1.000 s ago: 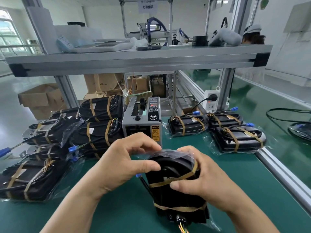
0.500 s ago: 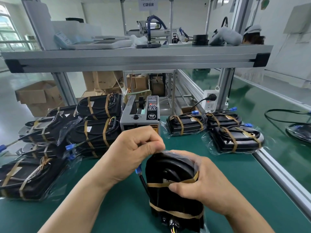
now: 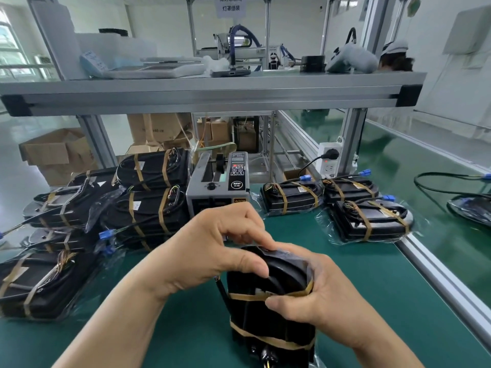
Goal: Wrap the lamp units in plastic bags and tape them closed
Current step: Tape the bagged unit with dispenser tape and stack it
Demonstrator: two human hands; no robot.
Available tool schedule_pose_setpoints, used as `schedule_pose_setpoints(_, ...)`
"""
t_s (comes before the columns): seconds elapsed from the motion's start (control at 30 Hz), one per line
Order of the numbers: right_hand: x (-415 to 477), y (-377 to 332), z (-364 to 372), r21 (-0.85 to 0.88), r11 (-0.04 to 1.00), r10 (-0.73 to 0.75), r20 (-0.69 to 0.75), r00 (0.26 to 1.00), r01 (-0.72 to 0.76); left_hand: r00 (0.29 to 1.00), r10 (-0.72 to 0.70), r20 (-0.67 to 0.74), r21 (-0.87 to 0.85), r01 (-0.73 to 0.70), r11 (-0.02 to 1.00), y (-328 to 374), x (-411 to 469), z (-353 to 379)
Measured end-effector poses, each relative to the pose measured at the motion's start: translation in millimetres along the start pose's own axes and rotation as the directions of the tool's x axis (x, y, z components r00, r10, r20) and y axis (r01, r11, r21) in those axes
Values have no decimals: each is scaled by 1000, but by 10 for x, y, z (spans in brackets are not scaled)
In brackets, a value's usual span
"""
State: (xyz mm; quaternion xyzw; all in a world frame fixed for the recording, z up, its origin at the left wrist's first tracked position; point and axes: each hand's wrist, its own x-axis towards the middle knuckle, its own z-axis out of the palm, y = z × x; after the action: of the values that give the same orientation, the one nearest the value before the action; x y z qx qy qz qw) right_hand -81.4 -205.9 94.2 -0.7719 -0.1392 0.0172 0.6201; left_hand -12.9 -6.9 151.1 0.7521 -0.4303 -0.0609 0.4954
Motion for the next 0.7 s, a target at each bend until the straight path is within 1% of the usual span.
schedule_pose_setpoints(0.1,-6,8,8,0,1000,-9,14,1000,9,999,-36,2,-107,36,994,-32,-6,-19)
schedule_pose_setpoints(0.13,-4,4,10,-5,1000,-10,14,1000,10,999,-32,3,-120,32,992,-38,-4,-29)
schedule_pose_setpoints(0.2,7,8,9,-13,1000,-18,1,1000,18,1000,-3,-23,-87,1,996,-50,9,-22)
schedule_pose_setpoints(0.3,19,7,16,2,999,-35,-1,999,35,994,24,-108,-3,-24,1000,-71,17,62)
schedule_pose_setpoints(0.37,22,12,28,1,999,-35,28,999,35,979,15,-201,24,-10,1000,-80,28,127)
schedule_pose_setpoints(0.43,19,30,52,-20,999,-31,64,997,32,957,-15,-289,-27,8,1000,-100,53,172)
schedule_pose_setpoints(0.47,19,34,60,-29,999,-32,67,997,34,952,-30,-306,-61,12,998,-105,66,183)
schedule_pose_setpoints(0.53,18,42,56,-17,1000,-23,55,998,24,953,-46,-300,-117,11,993,-99,83,192)
schedule_pose_setpoints(0.6,31,45,37,-14,1000,-11,33,999,12,955,-39,-295,-129,1,992,-87,96,174)
schedule_pose_setpoints(0.7,70,96,54,-107,994,-36,-100,994,25,943,21,-331,-70,-46,996,-69,125,127)
